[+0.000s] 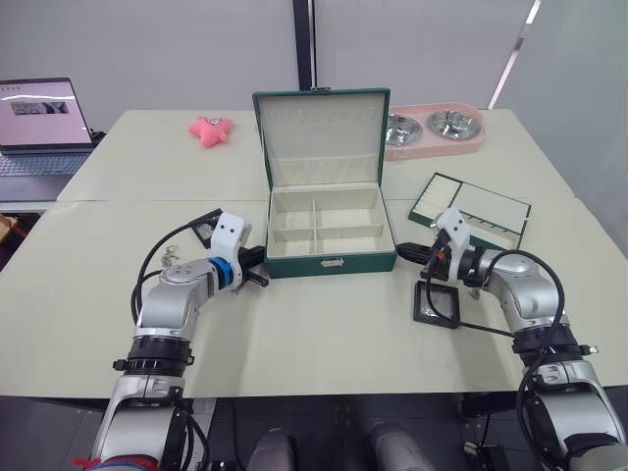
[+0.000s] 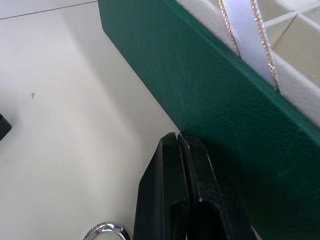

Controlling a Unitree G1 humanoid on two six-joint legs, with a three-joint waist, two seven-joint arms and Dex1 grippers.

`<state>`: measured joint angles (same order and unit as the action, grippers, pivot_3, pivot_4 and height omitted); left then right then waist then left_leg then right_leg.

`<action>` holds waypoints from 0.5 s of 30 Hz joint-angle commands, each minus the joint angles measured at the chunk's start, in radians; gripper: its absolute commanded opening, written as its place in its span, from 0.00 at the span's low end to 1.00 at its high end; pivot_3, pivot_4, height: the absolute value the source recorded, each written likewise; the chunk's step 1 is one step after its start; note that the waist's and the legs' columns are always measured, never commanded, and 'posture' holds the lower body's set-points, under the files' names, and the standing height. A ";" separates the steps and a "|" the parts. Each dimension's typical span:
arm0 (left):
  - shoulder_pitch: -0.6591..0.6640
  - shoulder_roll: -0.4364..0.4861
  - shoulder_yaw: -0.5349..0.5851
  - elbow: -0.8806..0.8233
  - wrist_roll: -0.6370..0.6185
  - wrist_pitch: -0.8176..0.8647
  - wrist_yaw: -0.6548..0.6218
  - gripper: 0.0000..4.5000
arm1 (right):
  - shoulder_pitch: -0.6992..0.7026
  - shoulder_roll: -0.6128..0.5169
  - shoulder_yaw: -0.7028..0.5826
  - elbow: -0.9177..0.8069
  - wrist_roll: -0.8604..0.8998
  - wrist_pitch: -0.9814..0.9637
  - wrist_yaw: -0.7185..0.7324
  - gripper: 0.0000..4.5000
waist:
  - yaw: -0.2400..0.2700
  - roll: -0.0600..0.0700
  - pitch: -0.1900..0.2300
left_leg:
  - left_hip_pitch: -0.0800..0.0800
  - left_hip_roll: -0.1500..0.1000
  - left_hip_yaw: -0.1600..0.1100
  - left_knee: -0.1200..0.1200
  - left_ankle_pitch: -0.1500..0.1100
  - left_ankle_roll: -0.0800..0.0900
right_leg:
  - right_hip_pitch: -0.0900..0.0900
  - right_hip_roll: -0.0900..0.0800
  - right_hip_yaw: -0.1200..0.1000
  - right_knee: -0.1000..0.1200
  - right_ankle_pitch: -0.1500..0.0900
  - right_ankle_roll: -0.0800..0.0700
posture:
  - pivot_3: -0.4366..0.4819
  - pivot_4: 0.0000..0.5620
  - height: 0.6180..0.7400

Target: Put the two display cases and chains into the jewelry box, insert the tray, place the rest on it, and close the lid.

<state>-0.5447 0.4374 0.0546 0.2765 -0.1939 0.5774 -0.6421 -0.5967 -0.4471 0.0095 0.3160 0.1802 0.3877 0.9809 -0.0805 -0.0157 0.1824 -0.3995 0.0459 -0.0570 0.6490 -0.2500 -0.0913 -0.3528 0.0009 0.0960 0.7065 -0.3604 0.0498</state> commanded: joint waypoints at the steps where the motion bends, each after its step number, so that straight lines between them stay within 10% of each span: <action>1: -0.006 -0.025 -0.056 -0.016 -0.009 -0.002 -0.044 0.00 | -0.007 0.022 0.025 -0.052 0.038 0.000 0.026 0.00 | 0.000 0.000 0.000 | 0.000 0.000 0.000 0.000 0.000 0.000 | 0.000 0.000 0.000 0.000 0.000 0.000 | 0.48 0.27 1.00; 15: 0.003 -0.022 -0.058 -0.023 -0.007 0.000 -0.045 0.00 | -0.004 0.024 0.025 -0.050 0.040 0.005 0.033 0.00 | 0.000 0.000 0.000 | 0.000 0.000 0.000 0.000 0.000 0.000 | 0.000 0.000 0.000 0.000 0.000 0.000 | 0.48 0.27 1.00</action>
<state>-0.5448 0.4379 0.0546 0.2768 -0.1935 0.5777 -0.6436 -0.5965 -0.4464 0.0099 0.3109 0.1820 0.4010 0.9858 -0.0802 -0.0157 0.1824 -0.3995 0.0459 -0.0571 0.6490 -0.2501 -0.0911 -0.3527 0.0009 0.0960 0.7063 -0.3604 0.0498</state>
